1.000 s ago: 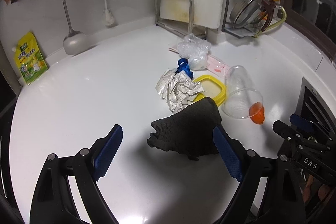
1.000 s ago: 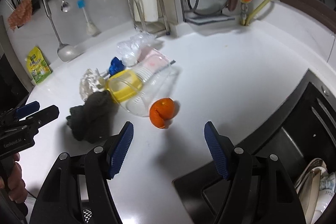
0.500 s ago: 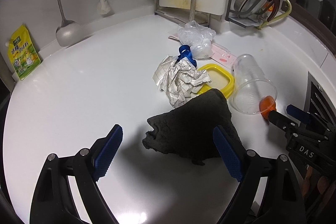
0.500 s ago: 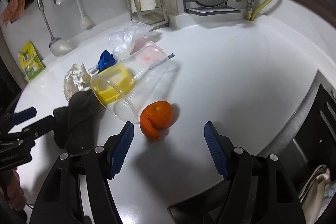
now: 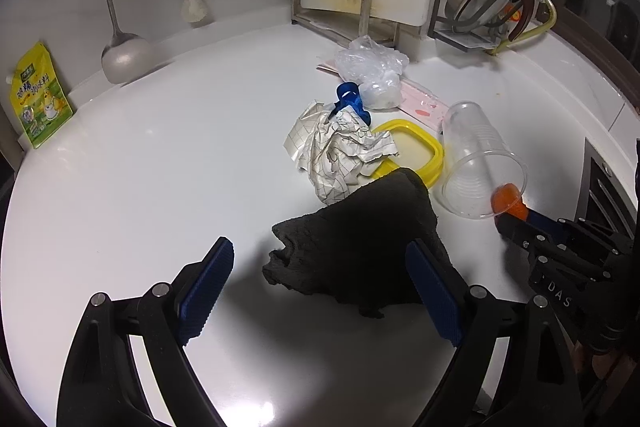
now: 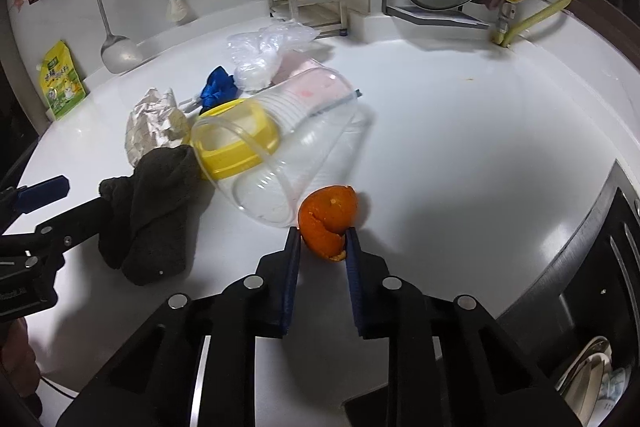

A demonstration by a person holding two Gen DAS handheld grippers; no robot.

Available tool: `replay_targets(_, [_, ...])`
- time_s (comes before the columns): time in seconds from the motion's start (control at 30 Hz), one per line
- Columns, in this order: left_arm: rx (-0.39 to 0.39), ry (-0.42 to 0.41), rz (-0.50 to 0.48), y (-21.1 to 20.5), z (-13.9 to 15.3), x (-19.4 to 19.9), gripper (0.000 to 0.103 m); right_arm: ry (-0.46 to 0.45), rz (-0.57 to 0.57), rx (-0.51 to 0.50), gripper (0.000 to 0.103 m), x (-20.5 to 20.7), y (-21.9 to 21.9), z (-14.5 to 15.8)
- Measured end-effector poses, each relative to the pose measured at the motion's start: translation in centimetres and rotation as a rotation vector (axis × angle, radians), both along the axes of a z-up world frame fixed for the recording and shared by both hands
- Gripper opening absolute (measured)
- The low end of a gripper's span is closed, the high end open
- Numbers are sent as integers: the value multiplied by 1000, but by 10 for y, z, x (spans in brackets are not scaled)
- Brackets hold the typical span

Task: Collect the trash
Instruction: 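Grasp the orange peel with the right tool while the left tool grasps the grey cloth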

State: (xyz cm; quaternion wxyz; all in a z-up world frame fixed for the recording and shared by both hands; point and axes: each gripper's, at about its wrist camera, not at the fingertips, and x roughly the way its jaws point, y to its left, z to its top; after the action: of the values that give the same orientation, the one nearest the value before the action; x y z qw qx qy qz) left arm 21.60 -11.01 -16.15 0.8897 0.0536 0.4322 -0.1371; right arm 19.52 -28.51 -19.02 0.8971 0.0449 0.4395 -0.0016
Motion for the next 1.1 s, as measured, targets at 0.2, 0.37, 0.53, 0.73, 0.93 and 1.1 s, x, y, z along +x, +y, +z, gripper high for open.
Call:
replay_targets(0.2, [-12,17,-8,-3,-5,0,86,-24,-10,58,19,-15,-3,7])
replay_targets(0.37, [-17,42,-9,-8,-12,1,86,-23,-35,82,19,-29,-6,10])
replay_targets(0.53, [-27,51,-14,-16,-16,3,86,-28,-55,102,19,-42,-9,13])
replay_targets(0.73, [-9,47,-22,-28,-24,6,87,-33,-81,131,19,-58,-11,15])
replay_targets(0.93, [-9,27,-70,-33,-23,0,45,-32,-105,156,19,-73,-12,17])
replay_targets(1.1, [-50,43,-83,-26,-19,-4,10,-27,-116,174,19,-83,-11,17])
